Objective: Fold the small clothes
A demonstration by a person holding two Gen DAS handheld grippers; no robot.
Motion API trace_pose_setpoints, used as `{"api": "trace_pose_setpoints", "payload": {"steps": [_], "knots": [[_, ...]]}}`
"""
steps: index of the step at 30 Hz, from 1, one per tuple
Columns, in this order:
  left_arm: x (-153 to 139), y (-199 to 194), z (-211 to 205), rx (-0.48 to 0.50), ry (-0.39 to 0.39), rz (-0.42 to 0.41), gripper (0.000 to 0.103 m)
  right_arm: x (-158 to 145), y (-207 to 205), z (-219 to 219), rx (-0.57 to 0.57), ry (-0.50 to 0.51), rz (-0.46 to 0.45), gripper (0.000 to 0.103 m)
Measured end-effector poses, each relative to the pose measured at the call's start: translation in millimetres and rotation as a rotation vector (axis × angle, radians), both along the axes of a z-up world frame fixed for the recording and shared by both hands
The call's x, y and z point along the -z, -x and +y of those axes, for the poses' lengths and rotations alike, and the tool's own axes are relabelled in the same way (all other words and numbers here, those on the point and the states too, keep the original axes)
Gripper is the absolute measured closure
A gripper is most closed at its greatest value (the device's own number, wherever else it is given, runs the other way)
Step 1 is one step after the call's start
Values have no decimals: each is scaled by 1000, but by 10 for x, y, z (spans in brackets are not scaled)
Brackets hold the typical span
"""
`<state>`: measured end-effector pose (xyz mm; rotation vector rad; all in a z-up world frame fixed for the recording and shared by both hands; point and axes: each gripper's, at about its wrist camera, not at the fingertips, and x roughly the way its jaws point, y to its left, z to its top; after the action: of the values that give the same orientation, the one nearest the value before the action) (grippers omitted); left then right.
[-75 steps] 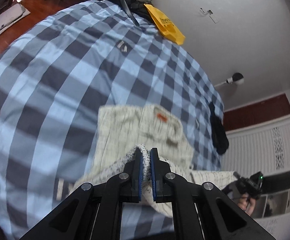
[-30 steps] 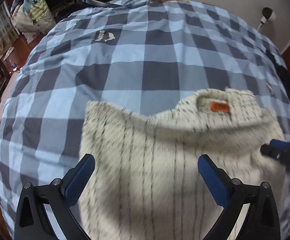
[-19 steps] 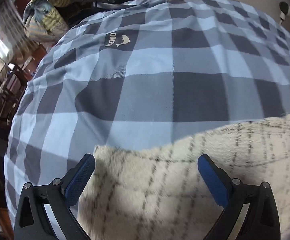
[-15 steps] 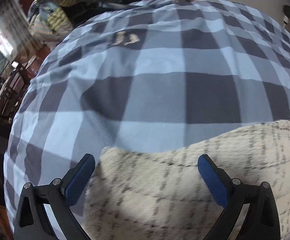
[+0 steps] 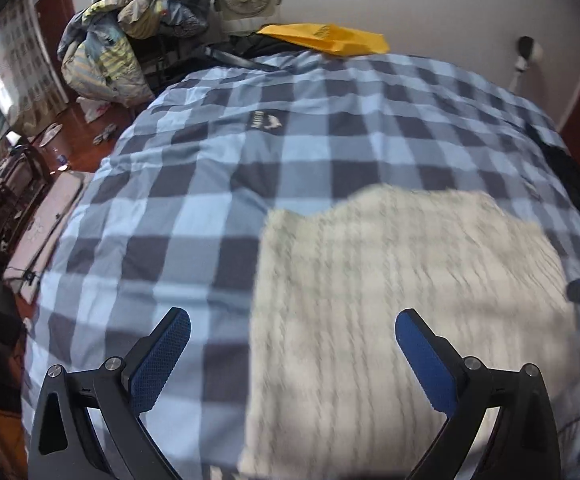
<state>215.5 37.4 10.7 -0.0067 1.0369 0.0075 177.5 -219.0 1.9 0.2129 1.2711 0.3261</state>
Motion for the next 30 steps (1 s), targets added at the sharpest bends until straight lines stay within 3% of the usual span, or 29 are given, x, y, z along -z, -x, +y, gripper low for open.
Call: {"api": "trace_pose_setpoints", "payload": {"steps": [3,5,8,12,17,18,20,25,28,30], "knots": [[173,226,-47,19,86,17,0,21,342,184,-31,13,14,36],[444,255,-21,-7,126,73,0,62,529,269,-7,10,18,36],[809,240,33,-33,92,152,0,273,610,381,31,-34,45,36],[1145,273,293,-109,67,195,0,590,624,571,11,-118,93,36],[1522,354,661,-191,277,262,0,901,624,699,-54,60,119,36],[1524,358,686,-195,289,267,0,961,609,646,-45,126,130,36],[1447,365,728,-208,297,279,0,960,608,466,-16,162,121,36],[938,438,882,-162,261,252,0,511,686,-410,85,2,49,36],[774,549,936,-89,244,232,0,373,803,-924,104,0,2,36],[804,621,927,-17,187,242,0,408,859,-1233,120,37,9,36]]}}
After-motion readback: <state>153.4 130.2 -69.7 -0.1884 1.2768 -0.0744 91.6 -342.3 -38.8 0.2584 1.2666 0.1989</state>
